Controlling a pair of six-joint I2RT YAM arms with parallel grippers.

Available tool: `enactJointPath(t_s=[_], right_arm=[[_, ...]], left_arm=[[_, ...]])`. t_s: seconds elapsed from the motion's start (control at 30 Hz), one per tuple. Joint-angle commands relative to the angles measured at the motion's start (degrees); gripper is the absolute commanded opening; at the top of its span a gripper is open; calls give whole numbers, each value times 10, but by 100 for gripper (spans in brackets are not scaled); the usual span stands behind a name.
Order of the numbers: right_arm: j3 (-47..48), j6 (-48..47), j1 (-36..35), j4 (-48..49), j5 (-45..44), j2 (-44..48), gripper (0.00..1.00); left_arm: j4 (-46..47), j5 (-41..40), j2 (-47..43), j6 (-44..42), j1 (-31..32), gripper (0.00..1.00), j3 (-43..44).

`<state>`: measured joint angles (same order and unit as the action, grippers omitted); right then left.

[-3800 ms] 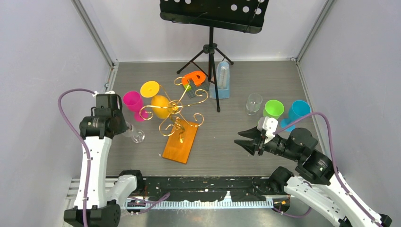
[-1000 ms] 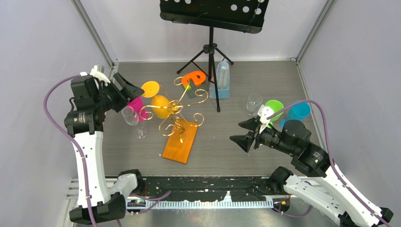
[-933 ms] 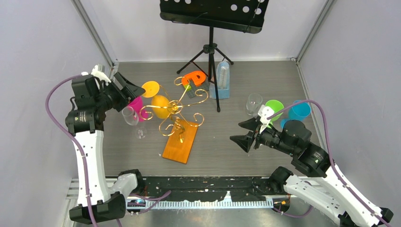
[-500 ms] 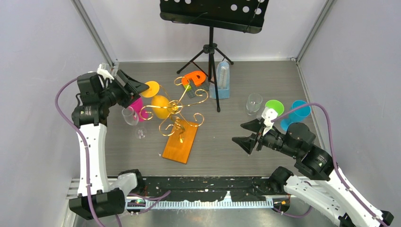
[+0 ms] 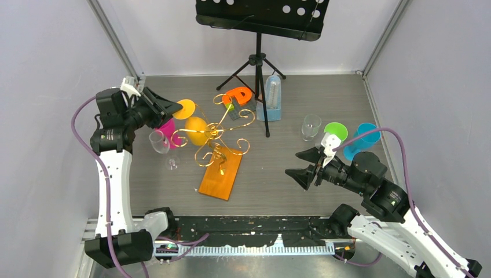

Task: Take the wine glass off the wine glass rack
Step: Pick up the wine glass from the wine rack.

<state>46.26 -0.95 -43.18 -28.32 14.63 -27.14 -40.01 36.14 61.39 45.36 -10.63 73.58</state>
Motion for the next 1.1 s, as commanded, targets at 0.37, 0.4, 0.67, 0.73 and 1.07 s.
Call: enactJointPath(t_s=[0.37, 0.4, 0.67, 0.73, 1.07], right_arm=[[-10, 4, -2, 16, 1, 9, 70], [-9, 4, -2, 16, 2, 9, 70], [-11, 6, -2, 20, 4, 8, 70], [-12, 6, -2, 21, 5, 7, 70], [-16, 8, -2, 24, 6, 6, 70]], left_arm=[[28, 64, -15, 20, -4, 40, 22], [25, 64, -14, 18, -4, 39, 25], [7, 63, -16, 5, -4, 34, 37], [7, 63, -16, 6, -3, 34, 40], [16, 77, -15, 10, -3, 31, 37]])
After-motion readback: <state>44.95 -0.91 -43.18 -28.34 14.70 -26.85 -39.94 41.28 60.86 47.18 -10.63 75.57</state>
